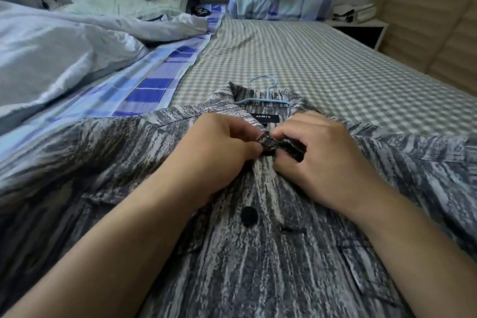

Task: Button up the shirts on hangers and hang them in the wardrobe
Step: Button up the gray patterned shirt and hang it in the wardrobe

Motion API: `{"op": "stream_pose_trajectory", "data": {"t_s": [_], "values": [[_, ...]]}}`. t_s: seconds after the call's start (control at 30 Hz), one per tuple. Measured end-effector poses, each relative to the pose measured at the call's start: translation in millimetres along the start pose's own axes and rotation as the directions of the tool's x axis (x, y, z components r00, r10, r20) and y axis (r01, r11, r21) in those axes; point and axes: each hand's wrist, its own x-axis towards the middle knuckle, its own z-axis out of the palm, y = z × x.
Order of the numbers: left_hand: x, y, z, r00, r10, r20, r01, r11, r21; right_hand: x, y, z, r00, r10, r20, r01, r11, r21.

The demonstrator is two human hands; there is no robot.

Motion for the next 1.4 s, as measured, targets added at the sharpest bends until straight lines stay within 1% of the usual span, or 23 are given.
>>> {"op": "stream_pose_trajectory", "data": {"t_s": [0.07,0.13,0.2,0.27,0.33,0.4,0.43,0.5,0.57,0.7,0.77,0.87,1.0,1.07,1.13,1.2,1.23,1.27,1.3,1.33,1.37,1.4], "values": [[0,2,0,1.0,0.019,-0.005,-0.019,1.0,-0.017,1,0,0,1.0,0.004,-0.016,-0.003,0.999,0.043],[2,0,-3,1.0,-0.009,0.022,0.012,0.99,-0.143,2,0,-1,1.0,0.004,-0.013,-0.003,0.997,0.077],[4,-1,-6,0.996,-0.056,0.076,0.076,0.954,-0.291,4,2,-2,1.0,-0.007,0.01,0.006,0.995,0.104],[6,-3,-5,0.993,-0.056,0.101,0.088,0.933,-0.35,5,4,-4,0.998,-0.01,0.064,0.002,0.992,0.123],[9,-5,-2,0.998,-0.002,0.067,0.022,0.956,-0.291,8,7,-5,0.992,-0.002,0.126,-0.013,0.993,0.12],[9,-7,0,0.995,0.096,0.028,-0.091,0.988,-0.127,9,8,-6,0.984,0.024,0.175,-0.046,0.992,0.119],[8,-6,1,0.988,0.154,0.017,-0.153,0.987,-0.037,10,9,-6,0.979,0.043,0.199,-0.067,0.991,0.119],[7,-6,1,0.963,0.27,0.003,-0.269,0.958,0.104,10,10,-8,0.969,0.072,0.237,-0.105,0.986,0.13],[6,-4,0,0.945,0.327,0.001,-0.322,0.931,0.172,9,9,-9,0.967,0.08,0.24,-0.12,0.98,0.156],[8,-5,-6,0.941,0.338,0.015,-0.334,0.921,0.2,6,6,-9,0.983,0.112,0.147,-0.15,0.948,0.282],[9,-6,-7,0.937,0.348,0.034,-0.348,0.918,0.191,7,5,-9,0.988,0.107,0.111,-0.137,0.938,0.319],[10,-8,-6,0.937,0.342,0.065,-0.348,0.916,0.2,7,4,-8,0.993,0.069,0.096,-0.093,0.956,0.279],[10,-9,-1,0.929,0.367,0.043,-0.368,0.906,0.208,5,1,-8,0.993,0.093,0.075,-0.111,0.948,0.297],[9,-8,4,0.918,0.395,0.026,-0.388,0.884,0.262,5,-1,-8,0.993,0.088,0.075,-0.106,0.951,0.291],[7,-7,9,0.907,0.42,-0.007,-0.391,0.85,0.354,6,-2,-7,0.993,0.085,0.082,-0.104,0.96,0.26],[6,-6,13,0.916,0.399,-0.04,-0.356,0.856,0.374,6,-2,-5,0.989,0.116,0.095,-0.136,0.956,0.259],[7,-6,12,0.936,0.348,-0.05,-0.313,0.889,0.335,7,-2,-4,0.987,0.13,0.091,-0.15,0.953,0.263],[9,-6,10,0.962,0.269,-0.051,-0.248,0.934,0.256,7,-3,-2,0.987,0.14,0.073,-0.154,0.953,0.26],[11,-5,6,0.985,0.167,-0.03,-0.162,0.979,0.126,8,-4,-1,0.989,0.145,0.04,-0.15,0.957,0.247],[12,-4,1,0.998,0.054,0.028,-0.053,0.998,-0.036,9,-5,-1,0.989,0.146,0.0,-0.143,0.964,0.226],[13,-4,-4,0.992,-0.048,0.12,0.072,0.976,-0.206,10,-6,-1,0.989,0.147,-0.035,-0.137,0.97,0.2],[15,-4,-7,0.97,-0.111,0.218,0.185,0.916,-0.356,11,-7,-1,0.987,0.154,-0.053,-0.142,0.974,0.179]]}}
